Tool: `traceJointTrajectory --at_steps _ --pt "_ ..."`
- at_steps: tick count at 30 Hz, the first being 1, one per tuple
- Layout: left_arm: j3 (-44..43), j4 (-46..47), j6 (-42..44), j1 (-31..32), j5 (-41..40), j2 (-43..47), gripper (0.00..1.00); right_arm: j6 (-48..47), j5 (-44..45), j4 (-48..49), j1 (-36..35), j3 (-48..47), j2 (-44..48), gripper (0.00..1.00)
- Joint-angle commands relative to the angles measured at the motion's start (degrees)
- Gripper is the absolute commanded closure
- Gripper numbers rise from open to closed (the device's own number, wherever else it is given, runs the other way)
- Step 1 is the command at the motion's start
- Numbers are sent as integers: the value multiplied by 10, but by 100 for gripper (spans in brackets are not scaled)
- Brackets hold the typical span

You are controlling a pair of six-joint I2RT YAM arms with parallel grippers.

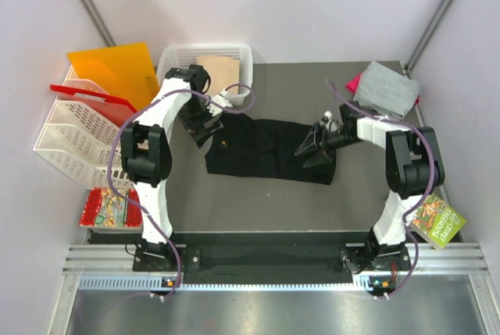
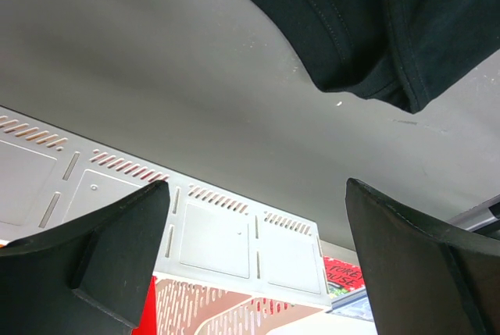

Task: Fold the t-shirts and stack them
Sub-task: Grab one side of the 2/3 rectangular tshirt with right arm

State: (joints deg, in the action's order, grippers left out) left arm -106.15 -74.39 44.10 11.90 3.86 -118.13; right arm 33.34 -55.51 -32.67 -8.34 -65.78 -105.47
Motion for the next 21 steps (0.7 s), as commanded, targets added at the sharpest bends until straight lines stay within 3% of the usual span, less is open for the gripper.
traceJointTrajectory --at_steps 1,9,15,21 --pt "-25 -5 5 7 -4 7 1 -30 -3 21 5 57 -10 41" --pt "-25 -6 3 8 -6 7 1 -105 42 -31 20 57 -105 43" --pt "-17 -4 4 8 -10 10 1 -82 -12 -40 21 25 -34 42" --pt "-43 -13 1 15 -4 -3 1 -55 -19 -71 46 -78 31 39"
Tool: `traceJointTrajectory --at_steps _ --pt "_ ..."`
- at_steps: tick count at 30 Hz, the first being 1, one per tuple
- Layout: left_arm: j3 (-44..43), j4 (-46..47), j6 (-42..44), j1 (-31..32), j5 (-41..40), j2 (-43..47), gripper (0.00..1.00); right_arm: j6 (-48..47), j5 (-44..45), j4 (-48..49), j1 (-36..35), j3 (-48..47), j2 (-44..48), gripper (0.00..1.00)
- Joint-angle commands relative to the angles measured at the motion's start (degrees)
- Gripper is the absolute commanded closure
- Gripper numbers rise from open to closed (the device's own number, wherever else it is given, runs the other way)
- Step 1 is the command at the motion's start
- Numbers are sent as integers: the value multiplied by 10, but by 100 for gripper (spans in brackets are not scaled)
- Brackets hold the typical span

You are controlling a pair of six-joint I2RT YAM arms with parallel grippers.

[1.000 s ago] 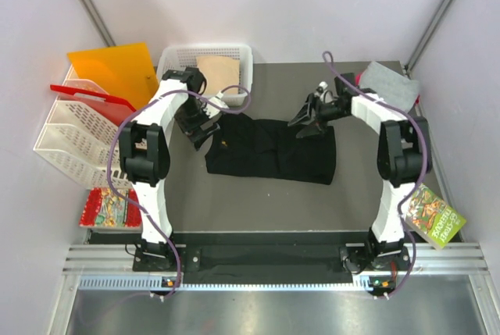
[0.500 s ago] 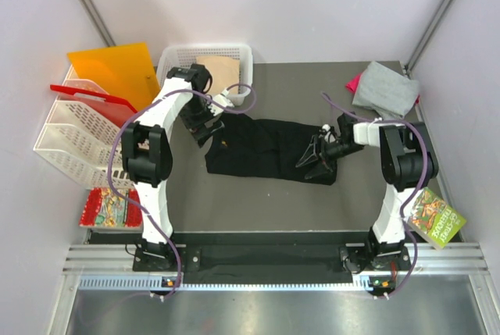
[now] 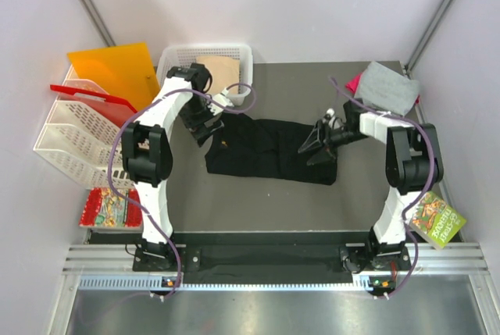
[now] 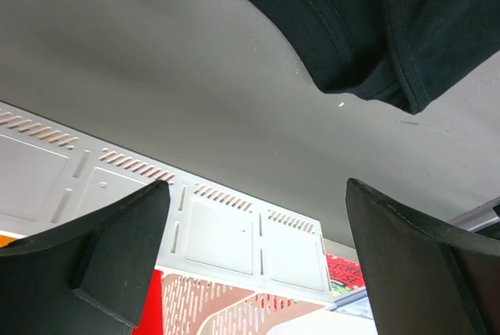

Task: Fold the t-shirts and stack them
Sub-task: Grab one side of the 2/3 rectangular tshirt with right arm

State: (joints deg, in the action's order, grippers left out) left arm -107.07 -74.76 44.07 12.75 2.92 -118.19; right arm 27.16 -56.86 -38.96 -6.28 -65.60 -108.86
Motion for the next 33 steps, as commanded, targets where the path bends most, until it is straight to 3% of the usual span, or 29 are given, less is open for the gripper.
traceJointTrajectory --at_steps 1,11,25,33 --pt "-38 -11 2 10 6 -5 1 3 1 -16 31 -83 66 39" --pt "-39 -7 1 25 2 -19 1 -65 169 -54 137 -47 51 41" --pt "-35 1 -2 30 6 -28 1 -82 212 -32 154 -62 -45 43" --pt "-36 1 -2 31 8 -27 1 -84 185 2 129 -80 -97 46"
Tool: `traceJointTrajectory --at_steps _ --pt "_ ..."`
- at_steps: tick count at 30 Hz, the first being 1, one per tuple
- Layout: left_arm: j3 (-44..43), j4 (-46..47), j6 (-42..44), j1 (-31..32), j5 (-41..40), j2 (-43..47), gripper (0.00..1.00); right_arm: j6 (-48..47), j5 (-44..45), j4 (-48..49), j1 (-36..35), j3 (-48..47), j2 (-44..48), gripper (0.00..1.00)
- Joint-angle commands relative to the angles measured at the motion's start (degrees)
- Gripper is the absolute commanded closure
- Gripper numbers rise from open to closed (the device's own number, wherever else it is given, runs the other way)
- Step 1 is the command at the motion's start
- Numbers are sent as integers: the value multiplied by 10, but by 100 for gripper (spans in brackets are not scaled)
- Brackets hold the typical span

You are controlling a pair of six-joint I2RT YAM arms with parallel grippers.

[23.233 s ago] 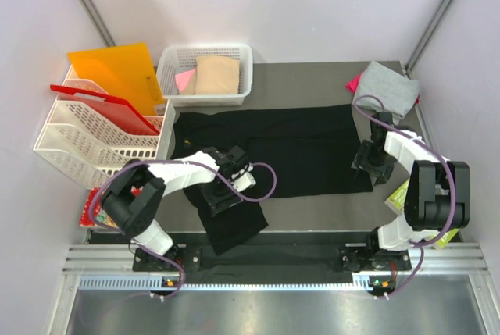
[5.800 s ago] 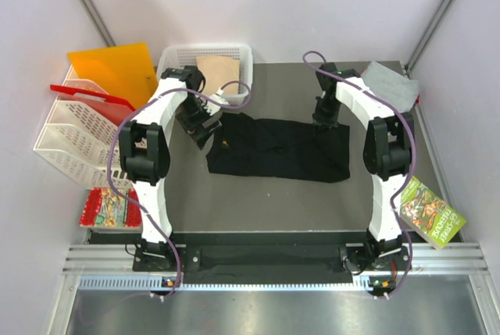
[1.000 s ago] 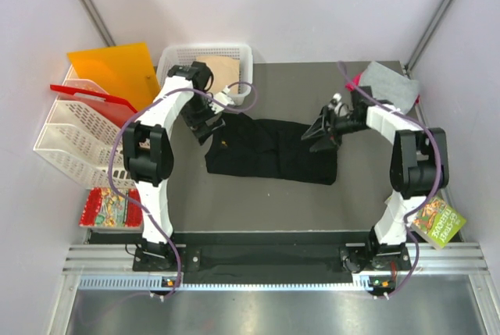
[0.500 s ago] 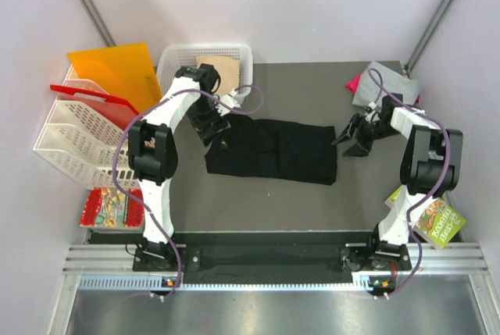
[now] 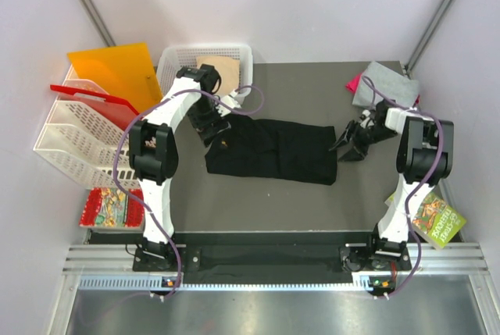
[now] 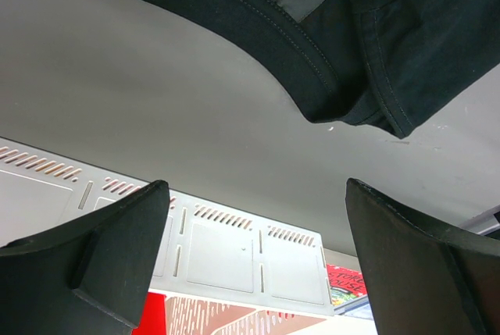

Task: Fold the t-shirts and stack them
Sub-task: Grab one side of the 2/3 rectangular tshirt with right arm

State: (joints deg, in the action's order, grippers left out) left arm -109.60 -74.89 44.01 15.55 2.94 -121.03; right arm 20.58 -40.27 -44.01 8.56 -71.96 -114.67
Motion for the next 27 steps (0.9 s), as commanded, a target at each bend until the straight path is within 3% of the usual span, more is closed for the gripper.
traceJointTrajectory --at_steps 1,7,10,11,12,16,22,27 --pt "-11 2 -2 3 8 1 1 -17 13 59 -27 -19 -42 47" --pt "-13 0 -2 3 3 5 1 -6 -9 80 -114 -22 -59 55" --pt "-23 1 -4 4 7 8 1 8 -11 88 -122 -6 -52 79" --pt "-30 -3 -5 5 12 8 1 9 -10 90 -121 -3 -48 95" --pt "-49 -5 -7 7 17 8 1 11 -2 89 -119 0 -34 100" --pt "-102 -12 -8 28 56 2 1 13 30 72 -99 -2 12 100" --pt "-195 -1 -9 124 67 -46 1 -2 45 27 -90 -27 52 100" --pt "-177 55 -30 185 83 -63 1 -5 61 8 -90 -29 57 100"
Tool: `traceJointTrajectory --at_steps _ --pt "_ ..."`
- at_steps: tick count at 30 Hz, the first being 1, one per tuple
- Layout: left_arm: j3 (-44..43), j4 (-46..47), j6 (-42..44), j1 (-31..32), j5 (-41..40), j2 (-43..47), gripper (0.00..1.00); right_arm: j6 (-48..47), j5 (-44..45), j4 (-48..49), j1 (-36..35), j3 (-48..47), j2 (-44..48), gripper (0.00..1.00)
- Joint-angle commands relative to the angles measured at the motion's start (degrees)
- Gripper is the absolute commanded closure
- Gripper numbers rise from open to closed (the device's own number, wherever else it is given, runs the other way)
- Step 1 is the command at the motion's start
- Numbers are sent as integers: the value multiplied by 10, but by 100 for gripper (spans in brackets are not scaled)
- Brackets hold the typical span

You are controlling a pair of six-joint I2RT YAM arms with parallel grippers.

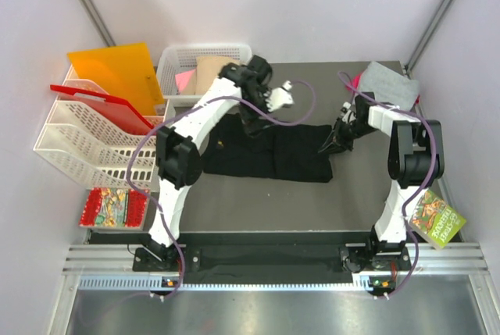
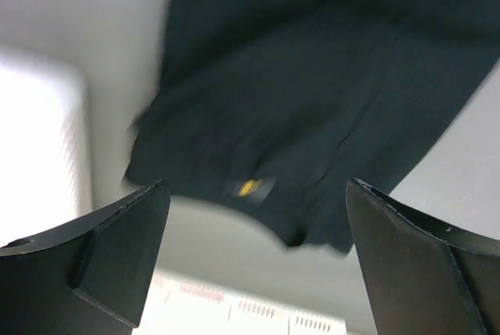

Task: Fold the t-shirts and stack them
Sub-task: Grab one side of the 2/3 rectangular tshirt with right arm

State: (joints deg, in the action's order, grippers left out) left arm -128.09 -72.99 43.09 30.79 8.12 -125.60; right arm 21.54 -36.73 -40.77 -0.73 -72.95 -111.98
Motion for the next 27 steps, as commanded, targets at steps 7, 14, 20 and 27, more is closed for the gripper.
traceJointTrajectory --at_steps 7,14,20,27 --pt "90 158 -132 39 68 -7 18 -19 38 -33 24 -16 41 100" --pt "144 172 -163 41 126 7 100 -26 40 -46 34 -25 41 100" --pt "104 158 -164 44 175 5 100 -21 41 -43 35 -28 33 100" --pt "118 141 -139 53 195 -20 100 -11 51 -47 42 -50 20 100"
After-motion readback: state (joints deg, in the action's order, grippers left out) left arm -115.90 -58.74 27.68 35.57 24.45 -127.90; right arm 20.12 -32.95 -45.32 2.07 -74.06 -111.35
